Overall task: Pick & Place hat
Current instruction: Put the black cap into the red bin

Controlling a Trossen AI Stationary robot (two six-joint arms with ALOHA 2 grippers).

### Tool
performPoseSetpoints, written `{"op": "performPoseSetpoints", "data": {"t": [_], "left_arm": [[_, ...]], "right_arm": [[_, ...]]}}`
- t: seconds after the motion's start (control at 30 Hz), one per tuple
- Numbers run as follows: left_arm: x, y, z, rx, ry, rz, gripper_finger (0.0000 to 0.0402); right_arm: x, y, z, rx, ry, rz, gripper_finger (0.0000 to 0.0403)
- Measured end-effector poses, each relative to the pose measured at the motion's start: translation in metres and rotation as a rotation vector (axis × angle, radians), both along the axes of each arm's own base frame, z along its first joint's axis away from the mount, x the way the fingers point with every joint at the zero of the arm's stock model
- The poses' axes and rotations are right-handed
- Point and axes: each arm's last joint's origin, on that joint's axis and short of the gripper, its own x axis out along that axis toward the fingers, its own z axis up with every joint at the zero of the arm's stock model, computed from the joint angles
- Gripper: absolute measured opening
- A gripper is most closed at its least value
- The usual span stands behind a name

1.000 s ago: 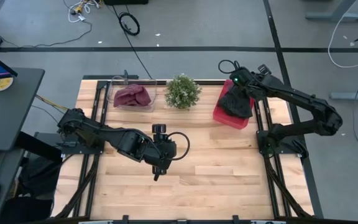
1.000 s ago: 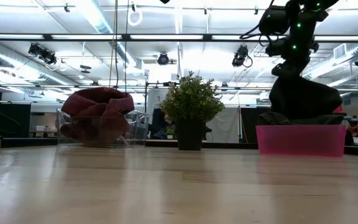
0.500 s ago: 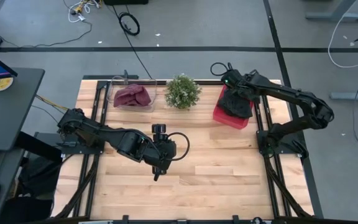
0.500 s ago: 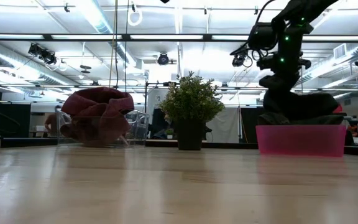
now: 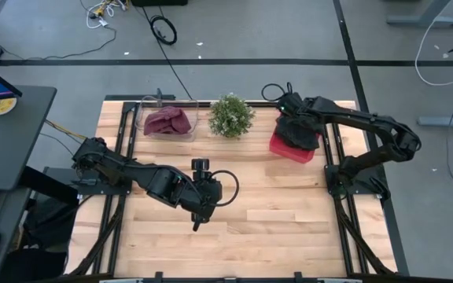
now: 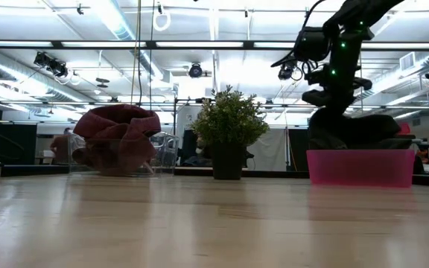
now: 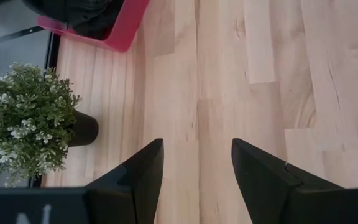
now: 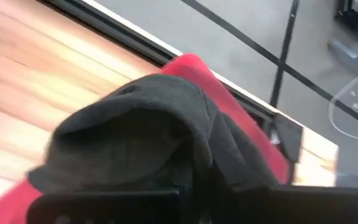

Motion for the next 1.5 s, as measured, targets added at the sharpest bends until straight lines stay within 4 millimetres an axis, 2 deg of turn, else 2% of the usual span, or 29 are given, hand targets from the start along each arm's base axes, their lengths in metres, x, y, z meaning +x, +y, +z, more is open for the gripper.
{"op": "performPoseSetpoints", "data": {"t": [0.13, 0.4, 0.57, 0.67, 0.8, 1.07, 1.2, 1.33, 1.5], "left_arm": [[0.000, 0.000, 0.000, 0.000, 0.000, 0.001, 0.0194], [-0.001, -0.001, 0.000, 0.001, 0.007, -0.002, 0.0194], [-0.001, -0.001, 0.000, 0.013, 0.003, 0.001, 0.0194], [-0.001, 0.000, 0.000, 0.017, 0.001, 0.005, 0.0194], [-0.001, 0.000, 0.000, 0.015, 0.000, 0.007, 0.0194], [-0.001, 0.000, 0.000, 0.014, 0.001, 0.008, 0.0194], [-0.001, 0.000, 0.000, 0.015, 0.001, 0.006, 0.0194], [-0.001, 0.000, 0.000, 0.016, 0.002, 0.005, 0.0194], [-0.001, 0.000, 0.000, 0.018, 0.003, 0.002, 0.0192]], "right_arm": [[0.001, 0.004, -0.017, -0.001, -0.035, -0.020, 0.0016], [-0.020, 0.016, -0.078, 0.082, -0.046, -0.085, 0.0016], [-0.025, 0.018, -0.093, 0.114, -0.079, -0.079, 0.0017], [-0.025, 0.018, -0.093, 0.118, -0.079, -0.078, 0.0041], [-0.021, 0.017, -0.085, 0.142, -0.073, -0.046, 0.0097], [-0.015, 0.013, -0.051, 0.179, -0.002, -0.023, 0.0233], [-0.013, 0.012, -0.035, 0.195, 0.038, 0.005, 0.0286], [-0.012, 0.011, -0.021, 0.203, 0.071, 0.040, 0.0313], [-0.009, 0.014, -0.015, 0.237, 0.066, 0.082, 0.0313]]}}
